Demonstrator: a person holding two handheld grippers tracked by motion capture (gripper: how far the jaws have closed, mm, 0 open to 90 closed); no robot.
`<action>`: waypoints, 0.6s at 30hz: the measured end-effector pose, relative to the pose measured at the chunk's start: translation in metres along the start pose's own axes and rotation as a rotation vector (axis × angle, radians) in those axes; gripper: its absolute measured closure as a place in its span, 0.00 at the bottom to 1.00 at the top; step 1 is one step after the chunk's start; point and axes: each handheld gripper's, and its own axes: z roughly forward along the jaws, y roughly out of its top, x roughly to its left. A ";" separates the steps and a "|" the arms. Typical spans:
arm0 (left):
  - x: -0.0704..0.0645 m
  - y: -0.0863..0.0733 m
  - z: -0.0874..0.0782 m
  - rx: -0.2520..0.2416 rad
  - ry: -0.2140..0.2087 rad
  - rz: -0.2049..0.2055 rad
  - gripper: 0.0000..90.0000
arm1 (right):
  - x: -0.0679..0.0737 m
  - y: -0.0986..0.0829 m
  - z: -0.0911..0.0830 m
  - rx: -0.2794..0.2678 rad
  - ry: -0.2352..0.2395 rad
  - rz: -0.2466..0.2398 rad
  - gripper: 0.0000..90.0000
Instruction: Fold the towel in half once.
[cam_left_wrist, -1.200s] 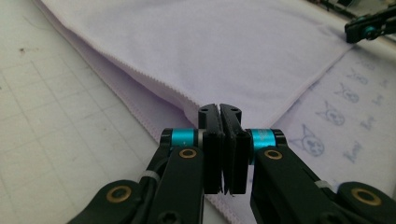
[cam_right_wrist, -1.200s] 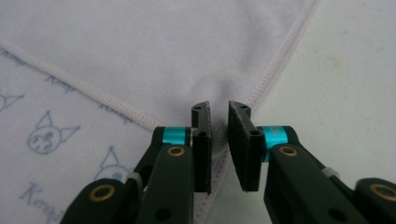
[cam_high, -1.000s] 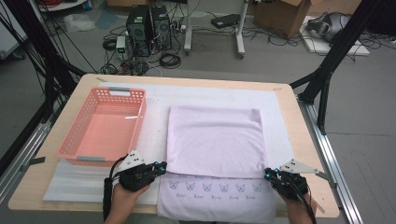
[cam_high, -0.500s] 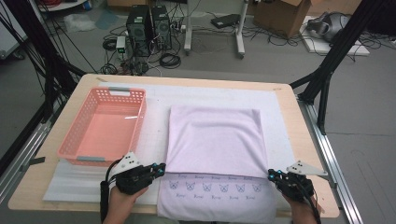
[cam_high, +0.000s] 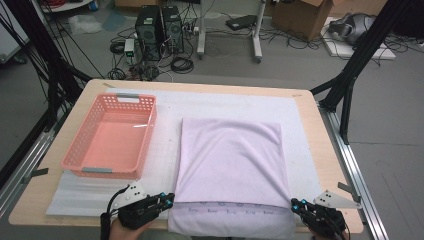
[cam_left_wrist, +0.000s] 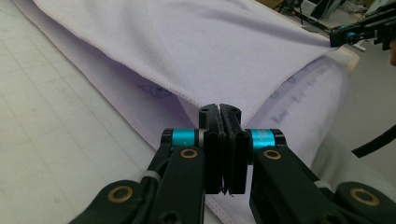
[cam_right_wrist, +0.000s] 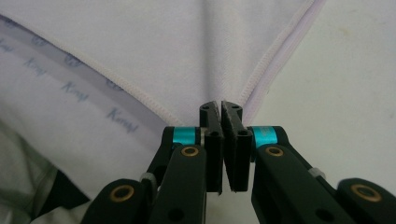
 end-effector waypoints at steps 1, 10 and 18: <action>-0.002 -0.001 -0.002 -0.001 -0.004 -0.001 0.98 | 0.002 -0.002 -0.002 0.001 0.002 -0.006 0.97; -0.023 -0.011 -0.027 -0.006 -0.036 0.018 0.98 | 0.018 -0.017 -0.023 0.011 0.028 -0.014 0.97; -0.031 -0.018 -0.032 0.036 -0.050 0.020 0.97 | 0.029 -0.029 -0.036 0.028 0.040 -0.015 0.97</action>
